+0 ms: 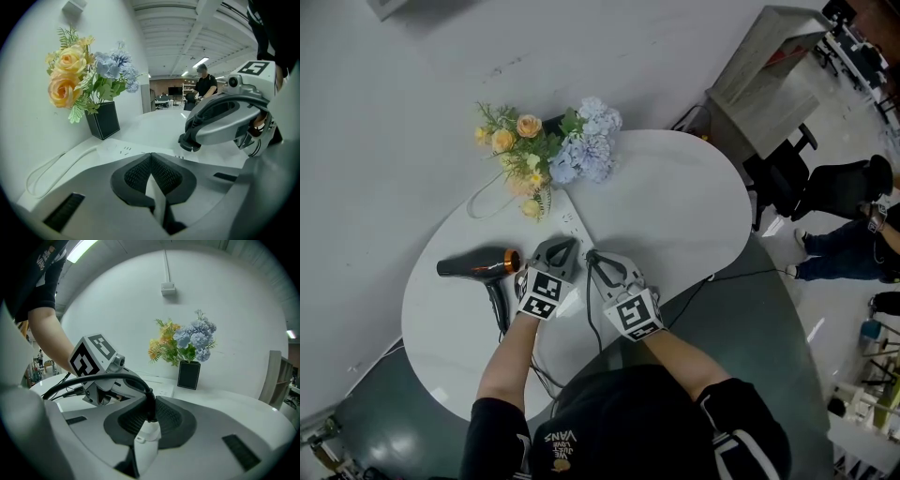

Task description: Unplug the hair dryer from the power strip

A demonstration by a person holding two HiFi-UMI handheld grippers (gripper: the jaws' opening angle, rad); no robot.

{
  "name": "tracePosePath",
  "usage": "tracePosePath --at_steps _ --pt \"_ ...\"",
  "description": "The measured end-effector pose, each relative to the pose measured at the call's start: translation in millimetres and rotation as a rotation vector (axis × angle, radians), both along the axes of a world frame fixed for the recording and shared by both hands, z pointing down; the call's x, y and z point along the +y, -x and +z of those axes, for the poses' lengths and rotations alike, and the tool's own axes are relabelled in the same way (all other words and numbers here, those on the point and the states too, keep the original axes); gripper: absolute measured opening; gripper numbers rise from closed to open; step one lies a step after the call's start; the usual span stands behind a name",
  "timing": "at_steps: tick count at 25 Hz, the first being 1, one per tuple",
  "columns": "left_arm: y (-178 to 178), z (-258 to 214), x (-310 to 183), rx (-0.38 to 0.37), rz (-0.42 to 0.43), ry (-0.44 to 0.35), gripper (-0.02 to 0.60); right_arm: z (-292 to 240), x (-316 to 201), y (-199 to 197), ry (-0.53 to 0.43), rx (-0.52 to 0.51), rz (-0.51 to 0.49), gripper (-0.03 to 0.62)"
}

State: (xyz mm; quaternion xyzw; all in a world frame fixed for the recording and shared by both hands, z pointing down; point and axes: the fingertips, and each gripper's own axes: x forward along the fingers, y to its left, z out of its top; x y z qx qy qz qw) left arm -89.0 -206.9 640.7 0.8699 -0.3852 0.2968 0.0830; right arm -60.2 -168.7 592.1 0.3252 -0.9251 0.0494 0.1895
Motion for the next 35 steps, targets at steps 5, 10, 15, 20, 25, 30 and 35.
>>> tracePosePath --at_steps 5,10,15,20,25,30,35 --pt "0 2 -1 -0.002 -0.009 0.009 0.018 -6 4 -11 0.01 -0.014 0.026 0.074" --pt "1 0 -2 0.025 -0.032 0.027 0.018 -14 12 -20 0.01 -0.02 0.043 0.074" --pt "1 -2 0 0.016 -0.039 0.036 0.02 -23 19 -27 0.007 -0.026 0.063 0.074" --pt "-5 -12 3 0.049 -0.024 0.025 0.021 -32 25 -34 0.002 -0.033 0.081 0.074" --pt "-11 -37 10 0.099 -0.029 -0.027 0.027 -39 31 -39 0.0 -0.04 0.103 0.074" --pt "-12 -66 28 0.164 -0.059 -0.083 0.106 -48 39 -44 -0.007 -0.05 0.124 0.074" --pt "-10 -86 50 0.212 -0.08 -0.122 0.106 -58 47 -48 -0.013 -0.057 0.145 0.074"
